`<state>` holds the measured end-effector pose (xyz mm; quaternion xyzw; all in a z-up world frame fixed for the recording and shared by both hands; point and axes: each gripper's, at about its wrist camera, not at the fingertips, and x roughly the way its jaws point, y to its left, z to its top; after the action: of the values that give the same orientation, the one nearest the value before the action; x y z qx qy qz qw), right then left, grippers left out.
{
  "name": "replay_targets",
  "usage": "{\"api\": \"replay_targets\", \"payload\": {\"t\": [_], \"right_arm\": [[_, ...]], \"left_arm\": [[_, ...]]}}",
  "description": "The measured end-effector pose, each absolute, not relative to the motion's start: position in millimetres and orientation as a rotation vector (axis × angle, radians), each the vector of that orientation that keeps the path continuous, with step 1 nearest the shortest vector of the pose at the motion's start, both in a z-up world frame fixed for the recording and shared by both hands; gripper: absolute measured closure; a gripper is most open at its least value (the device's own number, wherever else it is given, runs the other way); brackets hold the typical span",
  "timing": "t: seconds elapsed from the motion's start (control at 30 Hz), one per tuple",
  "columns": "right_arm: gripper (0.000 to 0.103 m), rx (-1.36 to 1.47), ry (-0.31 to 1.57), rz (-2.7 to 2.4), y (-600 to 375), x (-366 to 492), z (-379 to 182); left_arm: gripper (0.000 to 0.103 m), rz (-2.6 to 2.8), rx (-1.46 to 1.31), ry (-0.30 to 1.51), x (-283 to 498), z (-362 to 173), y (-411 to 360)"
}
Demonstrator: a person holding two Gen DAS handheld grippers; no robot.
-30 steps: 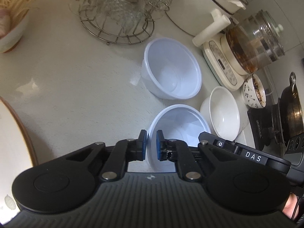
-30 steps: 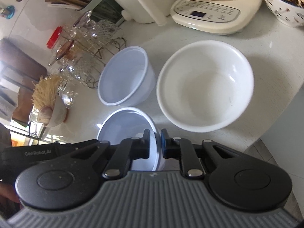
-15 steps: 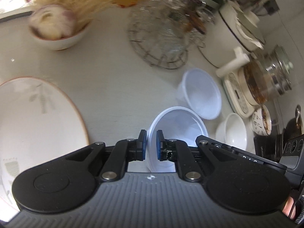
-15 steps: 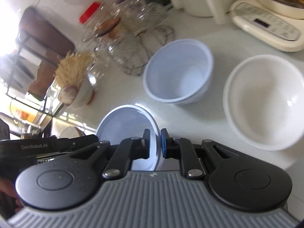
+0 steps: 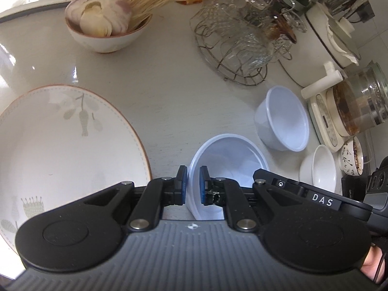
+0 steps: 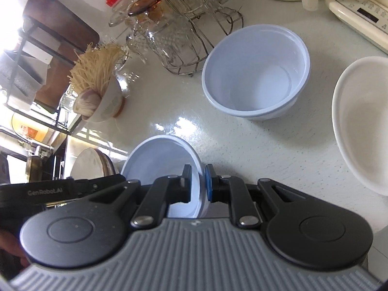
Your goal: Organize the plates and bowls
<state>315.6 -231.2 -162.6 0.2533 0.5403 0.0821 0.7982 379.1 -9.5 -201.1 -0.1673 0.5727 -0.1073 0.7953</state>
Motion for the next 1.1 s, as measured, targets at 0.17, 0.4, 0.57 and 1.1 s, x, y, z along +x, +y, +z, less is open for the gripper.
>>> {"api": "replay_targets", "payload": {"t": [0.17, 0.4, 0.57, 1.1], "right_arm": [[0.089, 0.577, 1.175, 0.18, -230.7, 318.8, -168.4], [0.086, 0.565, 1.17, 0.175, -227.1, 316.7, -162.9], [0.065, 0.513, 1.138, 0.143, -224.6, 310.7, -150.7], [0.064, 0.355, 0.88, 0.075, -229.2, 280.2, -53.9]], "left_arm": [[0.091, -0.216, -0.389, 1.235, 377.0, -205.7, -3.0], [0.089, -0.196, -0.42, 1.225, 375.5, -201.7, 3.4], [0.08, -0.193, -0.393, 1.186, 372.5, -189.6, 4.0], [0.08, -0.295, -0.249, 0.971, 353.8, -92.3, -31.8]]}}
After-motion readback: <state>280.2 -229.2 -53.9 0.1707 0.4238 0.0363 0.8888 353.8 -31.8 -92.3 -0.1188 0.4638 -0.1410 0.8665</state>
